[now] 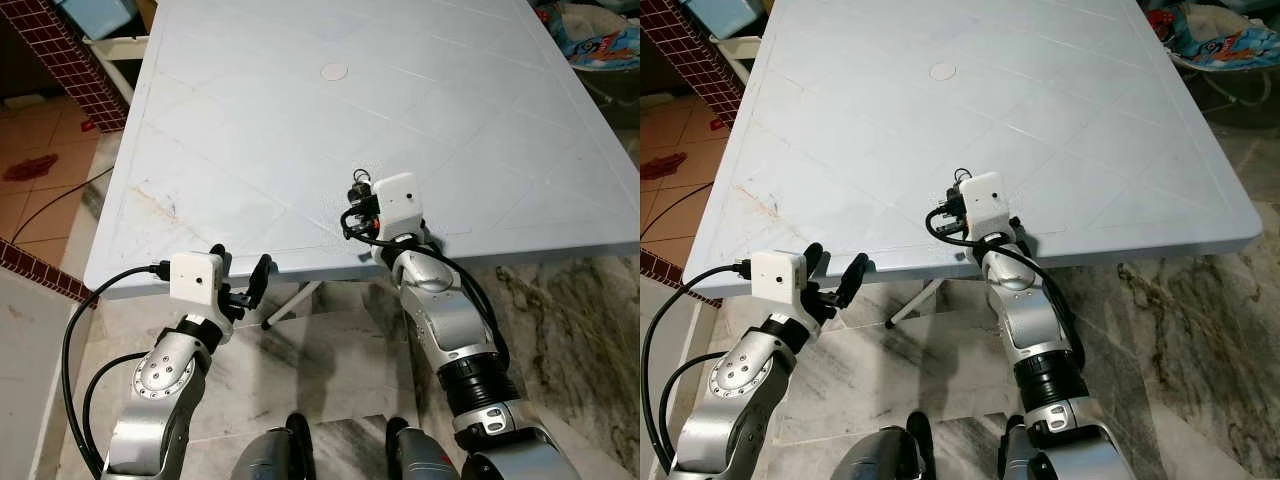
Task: Hang keys on a hook
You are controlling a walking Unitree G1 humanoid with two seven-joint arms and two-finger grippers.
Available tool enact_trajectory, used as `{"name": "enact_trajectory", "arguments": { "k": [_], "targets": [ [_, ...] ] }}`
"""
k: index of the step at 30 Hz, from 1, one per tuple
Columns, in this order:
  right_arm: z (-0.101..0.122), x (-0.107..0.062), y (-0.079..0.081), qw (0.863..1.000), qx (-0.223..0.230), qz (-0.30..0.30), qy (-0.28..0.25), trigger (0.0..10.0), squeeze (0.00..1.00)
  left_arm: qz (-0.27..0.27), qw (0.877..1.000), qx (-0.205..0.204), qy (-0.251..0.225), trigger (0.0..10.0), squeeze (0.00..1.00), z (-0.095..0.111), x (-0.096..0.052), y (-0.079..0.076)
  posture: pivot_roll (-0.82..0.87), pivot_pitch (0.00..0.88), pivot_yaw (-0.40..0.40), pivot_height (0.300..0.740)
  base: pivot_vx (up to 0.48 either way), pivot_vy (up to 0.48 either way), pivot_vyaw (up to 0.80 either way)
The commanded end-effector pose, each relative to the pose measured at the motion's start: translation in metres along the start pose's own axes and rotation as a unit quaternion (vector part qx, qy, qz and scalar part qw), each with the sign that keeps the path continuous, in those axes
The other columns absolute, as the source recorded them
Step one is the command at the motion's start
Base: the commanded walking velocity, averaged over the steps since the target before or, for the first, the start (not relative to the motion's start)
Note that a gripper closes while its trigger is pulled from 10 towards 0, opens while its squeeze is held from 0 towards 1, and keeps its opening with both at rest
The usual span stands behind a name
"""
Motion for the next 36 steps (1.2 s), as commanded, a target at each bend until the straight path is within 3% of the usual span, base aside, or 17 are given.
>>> {"name": "enact_trajectory", "arguments": {
  "k": [1, 9, 16, 17, 18, 25, 36],
  "targets": [
    [-0.031, -0.007, -0.003, 0.998, 0.012, -0.013, 0.068, 0.0, 0.00, 0.001, 1.000, 0.006, 0.015, 10.0, 0.00, -0.005, -0.002, 0.003, 0.02, 0.290, 0.148, 0.740, 0.000, 0.000, 0.00],
    [-0.023, -0.006, -0.003, 0.999, 0.005, -0.023, 0.049, 0.0, 0.00, -0.001, 1.000, 0.006, 0.013, 10.0, 0.00, -0.004, 0.000, 0.003, 0.01, 0.281, 0.151, 0.740, 0.000, 0.000, 0.00],
    [-0.004, -0.008, -0.003, 0.999, -0.014, -0.045, -0.006, 0.0, 0.00, -0.003, 1.000, 0.006, 0.009, 10.0, 0.00, -0.003, 0.004, 0.002, 0.01, 0.270, 0.155, 0.740, 0.000, 0.000, 0.00],
    [-0.005, -0.008, -0.004, 0.998, -0.013, -0.057, -0.003, 6.8, 1.00, -0.003, 1.000, 0.006, 0.008, 10.0, 0.00, -0.003, 0.004, 0.002, 0.01, 0.268, 0.156, 0.740, 0.000, 0.000, 0.00],
    [-0.007, -0.009, -0.005, 0.998, -0.007, -0.065, 0.002, 10.0, 1.00, -0.004, 1.000, 0.006, 0.008, 10.0, 0.00, -0.003, 0.005, 0.002, 0.01, 0.267, 0.157, 0.740, 0.000, 0.000, 0.00],
    [-0.008, -0.011, -0.002, 0.997, -0.007, -0.070, 0.001, 10.0, 1.00, -0.006, 1.000, 0.006, 0.006, 10.0, 0.00, -0.002, 0.005, 0.002, 0.01, 0.266, 0.158, 0.740, 0.000, 0.000, 0.00],
    [0.015, -0.004, -0.003, 0.996, -0.023, -0.069, -0.044, 10.0, 1.00, -0.007, 1.000, 0.005, 0.005, 10.0, 0.00, -0.002, 0.006, 0.001, 0.01, 0.268, 0.157, 0.740, 0.000, 0.000, 0.00]
  ]
}}
Point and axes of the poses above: a point about 5 cm out from each wrist's last joint towards the gripper, its own x axis pointing out of the wrist towards the gripper, its own z axis along the axis of the wrist's last joint, y = z × x, the point moved 1 cm from there along x, pointing out of the wrist towards the gripper, and after that the axes turned 9 degrees about x, right-handed, at the moved point
